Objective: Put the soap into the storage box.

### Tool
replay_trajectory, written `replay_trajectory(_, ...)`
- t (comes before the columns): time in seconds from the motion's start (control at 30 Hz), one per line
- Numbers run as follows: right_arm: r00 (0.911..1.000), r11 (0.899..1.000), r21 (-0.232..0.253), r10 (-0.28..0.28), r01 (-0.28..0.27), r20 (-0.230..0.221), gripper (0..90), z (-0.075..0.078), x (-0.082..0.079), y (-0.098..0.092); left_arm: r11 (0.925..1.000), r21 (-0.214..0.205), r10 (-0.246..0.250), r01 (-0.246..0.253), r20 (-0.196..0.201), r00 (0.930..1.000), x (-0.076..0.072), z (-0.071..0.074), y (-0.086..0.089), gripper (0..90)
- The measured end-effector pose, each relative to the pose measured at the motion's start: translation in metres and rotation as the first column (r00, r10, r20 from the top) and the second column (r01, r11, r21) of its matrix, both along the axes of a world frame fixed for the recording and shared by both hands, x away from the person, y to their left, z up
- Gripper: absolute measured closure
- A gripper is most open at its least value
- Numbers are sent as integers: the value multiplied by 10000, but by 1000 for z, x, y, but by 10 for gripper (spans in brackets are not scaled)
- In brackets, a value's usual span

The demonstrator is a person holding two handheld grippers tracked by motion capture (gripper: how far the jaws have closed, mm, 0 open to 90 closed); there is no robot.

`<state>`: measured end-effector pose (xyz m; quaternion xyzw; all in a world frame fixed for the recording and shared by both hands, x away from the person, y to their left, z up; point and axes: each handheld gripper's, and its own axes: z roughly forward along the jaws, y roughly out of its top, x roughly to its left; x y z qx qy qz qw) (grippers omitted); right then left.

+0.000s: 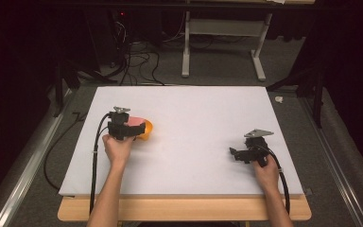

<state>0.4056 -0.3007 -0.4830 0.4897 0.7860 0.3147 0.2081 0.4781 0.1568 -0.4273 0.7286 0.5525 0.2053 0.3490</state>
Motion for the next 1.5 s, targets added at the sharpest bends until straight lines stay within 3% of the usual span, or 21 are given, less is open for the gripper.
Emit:
replay_trajectory(0.93, 10000, 10000, -1, 1, -1, 0, 143, 0, 0, 0, 9999, 155, 13, -9, -288, 9996, 9, -15, -10, 138)
replay_trajectory(1.23, 10000, 10000, -1, 1, -1, 2, 143, 0, 0, 0, 9995, 319, 36, -17, -602, 9982, 12, -20, -11, 137)
replay_trajectory(1.3, 10000, 10000, 10, -20, 20, 0, 143, 0, 0, 0, 9992, 358, 165, -150, -425, 9990, 11, -19, -12, 136)
replay_trajectory(1.43, 10000, 10000, 7, -19, 19, 4, 143, 0, 0, 0, 9995, -118, 295, -294, 93, 9995, 9, -10, -10, 121)
replay_trajectory(1.5, 10000, 10000, 3, -17, 17, 5, 143, 0, 0, 0, 9996, -160, 252, -248, 242, 9994, 7, -7, -9, 125)
